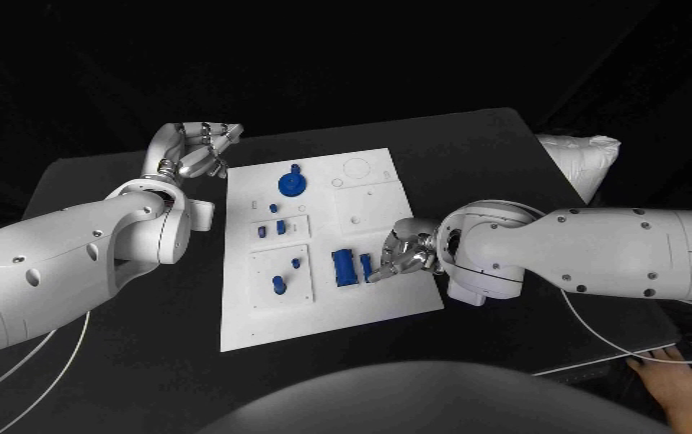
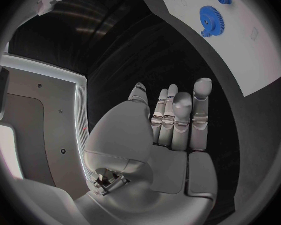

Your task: Assemble the parts on the task board

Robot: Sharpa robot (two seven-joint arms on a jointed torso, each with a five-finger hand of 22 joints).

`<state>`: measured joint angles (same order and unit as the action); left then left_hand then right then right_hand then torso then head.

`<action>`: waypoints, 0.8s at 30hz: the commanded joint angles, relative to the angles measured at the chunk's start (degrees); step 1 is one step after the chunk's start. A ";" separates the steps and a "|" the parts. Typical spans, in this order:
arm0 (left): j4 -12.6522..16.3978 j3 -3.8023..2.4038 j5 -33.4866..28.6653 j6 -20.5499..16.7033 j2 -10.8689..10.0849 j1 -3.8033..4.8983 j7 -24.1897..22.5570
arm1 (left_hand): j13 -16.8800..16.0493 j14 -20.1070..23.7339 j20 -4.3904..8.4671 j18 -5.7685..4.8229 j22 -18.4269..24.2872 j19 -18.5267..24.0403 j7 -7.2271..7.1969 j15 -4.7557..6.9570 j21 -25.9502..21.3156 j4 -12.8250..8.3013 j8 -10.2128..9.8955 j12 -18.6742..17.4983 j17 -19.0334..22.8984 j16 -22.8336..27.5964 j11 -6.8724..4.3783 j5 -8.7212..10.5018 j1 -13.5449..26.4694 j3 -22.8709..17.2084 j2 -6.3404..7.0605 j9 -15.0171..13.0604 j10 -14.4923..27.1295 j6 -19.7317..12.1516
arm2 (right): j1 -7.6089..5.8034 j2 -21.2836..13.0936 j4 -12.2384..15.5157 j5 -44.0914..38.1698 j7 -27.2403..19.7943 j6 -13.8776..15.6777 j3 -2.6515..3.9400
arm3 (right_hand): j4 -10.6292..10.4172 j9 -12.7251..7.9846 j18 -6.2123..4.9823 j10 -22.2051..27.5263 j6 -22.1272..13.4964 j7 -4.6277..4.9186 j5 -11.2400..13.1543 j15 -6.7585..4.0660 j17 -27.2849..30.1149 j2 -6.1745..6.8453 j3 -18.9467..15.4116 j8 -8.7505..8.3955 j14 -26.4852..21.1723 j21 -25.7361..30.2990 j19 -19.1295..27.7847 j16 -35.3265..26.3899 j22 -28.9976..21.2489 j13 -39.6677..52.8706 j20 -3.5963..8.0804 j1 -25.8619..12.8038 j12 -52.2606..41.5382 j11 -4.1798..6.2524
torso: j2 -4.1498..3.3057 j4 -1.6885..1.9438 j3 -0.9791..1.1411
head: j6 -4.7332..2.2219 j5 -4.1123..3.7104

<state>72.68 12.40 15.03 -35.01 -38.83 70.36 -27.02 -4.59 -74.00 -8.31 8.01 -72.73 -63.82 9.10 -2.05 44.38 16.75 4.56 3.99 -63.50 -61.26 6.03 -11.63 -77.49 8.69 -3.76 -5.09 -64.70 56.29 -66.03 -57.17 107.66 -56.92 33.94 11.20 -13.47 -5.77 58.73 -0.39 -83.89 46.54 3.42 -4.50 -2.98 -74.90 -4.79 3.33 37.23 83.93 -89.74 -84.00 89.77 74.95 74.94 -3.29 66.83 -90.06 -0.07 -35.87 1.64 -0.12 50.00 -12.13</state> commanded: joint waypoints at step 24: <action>0.17 -0.05 0.25 0.66 -0.05 0.04 -0.35 | -0.06 0.02 0.04 0.20 -0.07 -0.31 -0.15 0.05 -0.39 -0.06 0.28 0.18 0.06 0.17 -0.25 -0.24 -0.32 0.33 -0.47 -0.09 0.01 -0.28 | 0.09 -0.88 0.54 1.95 -4.27 4.95 -0.07 | -0.40 0.09 0.39 -6.11 0.00 -0.15 -0.19 -0.44 -15.10 -0.05 -0.19 -0.30 6.07 -0.26 -6.00 0.23 15.05 15.06 0.28 -0.57 0.06 0.43 | -0.04 -0.03 0.05 | 0.00 0.28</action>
<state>72.70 12.40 15.04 -35.01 -38.93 70.36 -26.99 -4.57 -74.00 -8.31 8.01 -72.71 -63.82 9.10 -2.05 44.38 16.75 4.56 3.99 -63.51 -61.26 6.03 -11.63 -77.49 8.69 -3.76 -5.08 -64.70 56.29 -65.99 -57.88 108.02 -56.20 33.51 11.97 -13.53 -5.95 58.75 -0.39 -83.89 46.54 3.42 -4.51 -2.98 -74.94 -5.04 3.15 37.24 83.93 -89.74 -84.00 89.77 74.93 74.96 -3.30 66.59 -90.06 -0.07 -35.89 1.64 -0.08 50.00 -11.95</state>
